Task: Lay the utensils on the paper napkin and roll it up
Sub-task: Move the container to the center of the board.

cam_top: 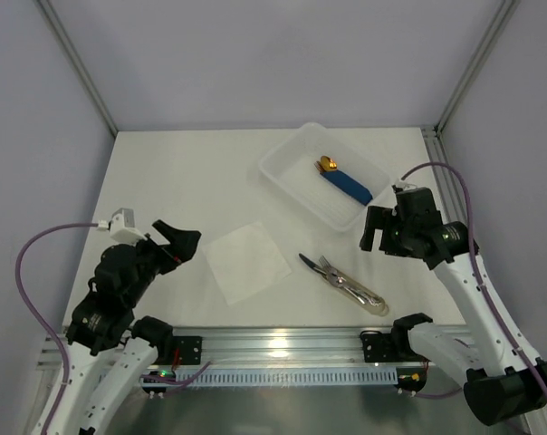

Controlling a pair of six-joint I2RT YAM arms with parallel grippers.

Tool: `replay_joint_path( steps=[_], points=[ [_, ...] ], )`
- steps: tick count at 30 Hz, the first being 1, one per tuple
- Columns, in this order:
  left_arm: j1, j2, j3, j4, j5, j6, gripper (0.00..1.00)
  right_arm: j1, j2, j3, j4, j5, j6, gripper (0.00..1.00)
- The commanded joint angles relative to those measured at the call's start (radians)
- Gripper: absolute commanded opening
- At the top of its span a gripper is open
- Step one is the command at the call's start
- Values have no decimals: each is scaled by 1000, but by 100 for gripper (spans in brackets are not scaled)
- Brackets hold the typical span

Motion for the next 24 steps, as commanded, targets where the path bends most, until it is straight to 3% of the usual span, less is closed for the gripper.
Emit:
replay_joint_path(
  steps=[1,7,9,14,19,24],
  points=[
    [4,35,-6,61,74,60,99,16,76,87,-41,1,-136,99],
    [4,113,-26,138,215,17,99,256,237,221,-99,234,-253,94],
    [4,130,-38,163,269,-18,99,324,248,201,-88,259,-308,84],
    [4,151,-58,199,306,-50,99,408,220,173,-50,159,-382,70],
    [4,144,-61,204,295,-43,99,438,219,114,-62,241,-585,70],
    [4,141,-69,215,294,-50,99,445,167,-15,-32,155,-619,74]
  ],
)
